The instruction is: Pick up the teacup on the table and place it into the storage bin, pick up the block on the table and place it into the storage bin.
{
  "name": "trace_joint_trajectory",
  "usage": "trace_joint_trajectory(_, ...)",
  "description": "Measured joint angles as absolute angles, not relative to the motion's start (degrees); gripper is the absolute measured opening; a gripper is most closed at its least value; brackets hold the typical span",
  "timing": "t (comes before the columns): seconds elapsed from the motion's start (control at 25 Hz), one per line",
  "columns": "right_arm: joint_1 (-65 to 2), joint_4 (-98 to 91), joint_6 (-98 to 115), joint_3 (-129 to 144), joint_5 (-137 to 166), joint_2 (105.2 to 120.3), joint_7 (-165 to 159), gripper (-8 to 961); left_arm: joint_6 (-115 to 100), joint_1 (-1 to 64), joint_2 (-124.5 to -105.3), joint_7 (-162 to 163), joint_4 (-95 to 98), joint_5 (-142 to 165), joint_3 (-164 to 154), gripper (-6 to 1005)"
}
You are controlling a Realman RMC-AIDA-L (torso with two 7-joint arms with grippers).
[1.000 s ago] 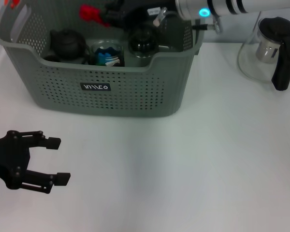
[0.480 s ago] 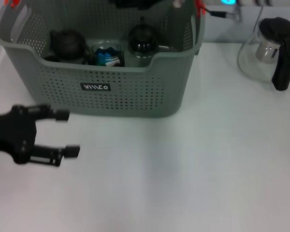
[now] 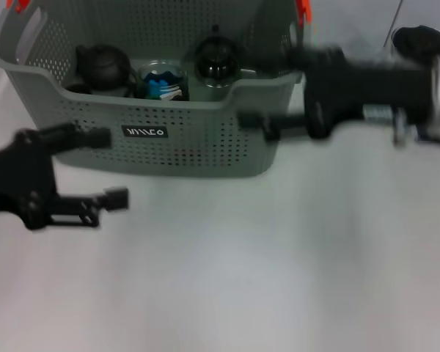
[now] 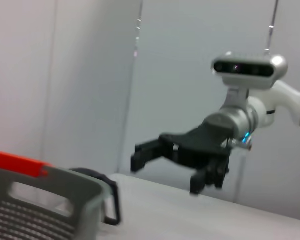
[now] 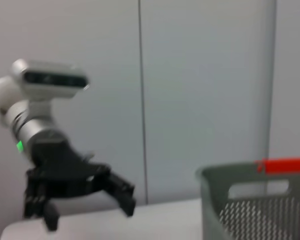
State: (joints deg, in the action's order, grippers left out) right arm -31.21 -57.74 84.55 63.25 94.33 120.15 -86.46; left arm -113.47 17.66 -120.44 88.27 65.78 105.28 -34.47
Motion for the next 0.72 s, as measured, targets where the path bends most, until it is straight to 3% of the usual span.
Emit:
trace_joint_trajectory(0.44, -28.23, -43.99, 89.14, 63.05, 96.69, 118.42, -74.46, 936, -109.32, 19.75, -122.94, 79.67, 57.76, 111.95, -38.44, 952)
trace_joint_trajectory(0.72, -28.67, -40.93, 86.69, 60.99, 103.03, 117.97, -74.31, 933, -105.66, 21.99, -122.35, 77.51, 51.15, 115.06, -38.58, 952)
